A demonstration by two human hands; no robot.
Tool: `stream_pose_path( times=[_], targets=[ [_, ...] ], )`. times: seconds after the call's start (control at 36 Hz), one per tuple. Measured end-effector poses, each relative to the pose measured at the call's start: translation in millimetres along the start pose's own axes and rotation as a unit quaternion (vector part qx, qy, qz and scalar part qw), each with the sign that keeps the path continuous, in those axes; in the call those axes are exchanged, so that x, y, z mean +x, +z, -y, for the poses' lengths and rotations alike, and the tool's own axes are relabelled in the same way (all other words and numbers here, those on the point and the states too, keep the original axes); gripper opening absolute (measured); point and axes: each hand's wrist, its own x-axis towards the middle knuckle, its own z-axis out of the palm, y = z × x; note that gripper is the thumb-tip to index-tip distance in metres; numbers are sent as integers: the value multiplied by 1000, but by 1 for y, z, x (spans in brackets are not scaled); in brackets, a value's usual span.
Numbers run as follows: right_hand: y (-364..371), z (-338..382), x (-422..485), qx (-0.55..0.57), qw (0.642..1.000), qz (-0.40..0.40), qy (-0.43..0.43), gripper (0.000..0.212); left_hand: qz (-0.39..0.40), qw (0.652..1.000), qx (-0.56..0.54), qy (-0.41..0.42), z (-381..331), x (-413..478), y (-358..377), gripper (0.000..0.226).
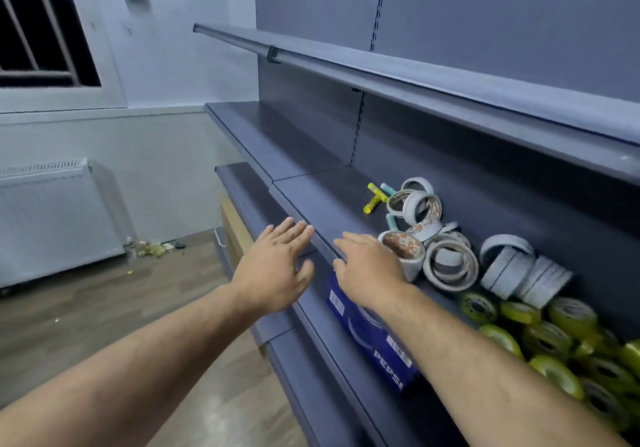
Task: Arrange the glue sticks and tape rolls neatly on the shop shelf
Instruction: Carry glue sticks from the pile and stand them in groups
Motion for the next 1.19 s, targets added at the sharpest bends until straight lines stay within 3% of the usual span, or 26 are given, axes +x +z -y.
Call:
stream_pose_path(
  times=[0.28,0.39,0.47,0.58,0.72,0.86,0.97,1.0,1.06,1.11,1.19],
  targets=[
    [9,-17,118,-23,995,5,94,34,24,996,-6,83,62,121,16,64],
    [15,-40,168,-28,989,17,144,11,27,995,-12,98,75,170,28,62],
    [15,-52,196,-28,982,39,183,7,41,993,-15,111,85,200,34,61],
    [20,-68,225,7,970,45,238,27,50,989,-20,137,91,240,42,60],
    [32,-86,245,2,956,54,289,30,43,975,-22,215,92,284,58,72],
    [45,-96,257,-30,947,52,315,19,69,956,-55,279,90,327,77,52],
    [45,-97,266,-35,951,51,304,50,97,938,-37,330,79,357,87,46],
    [45,-96,269,-37,948,57,309,45,131,937,-27,322,76,366,91,45],
    [43,-92,270,-59,940,73,328,16,170,939,-39,296,70,382,103,38],
    [43,-88,271,-54,931,78,353,15,184,937,-68,289,67,396,115,31],
    [45,-83,271,-34,920,73,384,5,205,921,-101,316,65,411,127,38]
  ],
)
